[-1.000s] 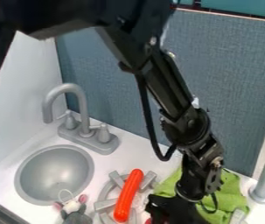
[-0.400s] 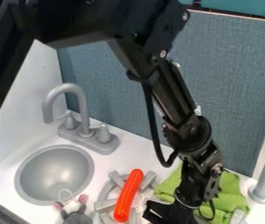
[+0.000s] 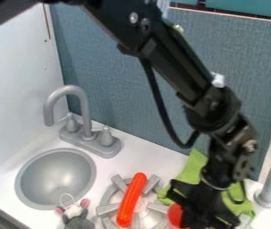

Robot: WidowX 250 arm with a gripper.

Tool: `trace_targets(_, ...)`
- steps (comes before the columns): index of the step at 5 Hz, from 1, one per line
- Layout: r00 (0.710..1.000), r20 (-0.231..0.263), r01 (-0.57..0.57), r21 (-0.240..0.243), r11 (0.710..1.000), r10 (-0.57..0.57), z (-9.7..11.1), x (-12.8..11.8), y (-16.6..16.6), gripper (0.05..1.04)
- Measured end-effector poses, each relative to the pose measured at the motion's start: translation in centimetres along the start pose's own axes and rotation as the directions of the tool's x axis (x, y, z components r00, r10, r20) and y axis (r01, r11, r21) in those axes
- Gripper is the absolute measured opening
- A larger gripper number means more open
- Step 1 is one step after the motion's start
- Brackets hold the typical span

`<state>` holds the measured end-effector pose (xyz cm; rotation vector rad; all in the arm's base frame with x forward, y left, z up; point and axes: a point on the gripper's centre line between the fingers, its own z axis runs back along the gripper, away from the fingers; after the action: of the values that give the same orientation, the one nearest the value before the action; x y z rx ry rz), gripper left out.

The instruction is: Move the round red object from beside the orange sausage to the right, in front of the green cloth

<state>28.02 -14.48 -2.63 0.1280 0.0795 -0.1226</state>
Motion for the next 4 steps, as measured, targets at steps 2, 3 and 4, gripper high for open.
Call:
trace_targets(2, 0.991, 0.080, 0.111, -0.043, 0.993, -0.108, 2.0, 1.3, -2.6, 0.099)
trace_targets(3, 0.989, 0.053, 0.140, -0.049, 0.989, -0.138, 0.5, 2.1, -3.7, 0.099)
trace_targets(4, 0.984, 0.053, 0.171, -0.065, 0.983, -0.167, 0.5, 3.0, -4.5, 0.099)
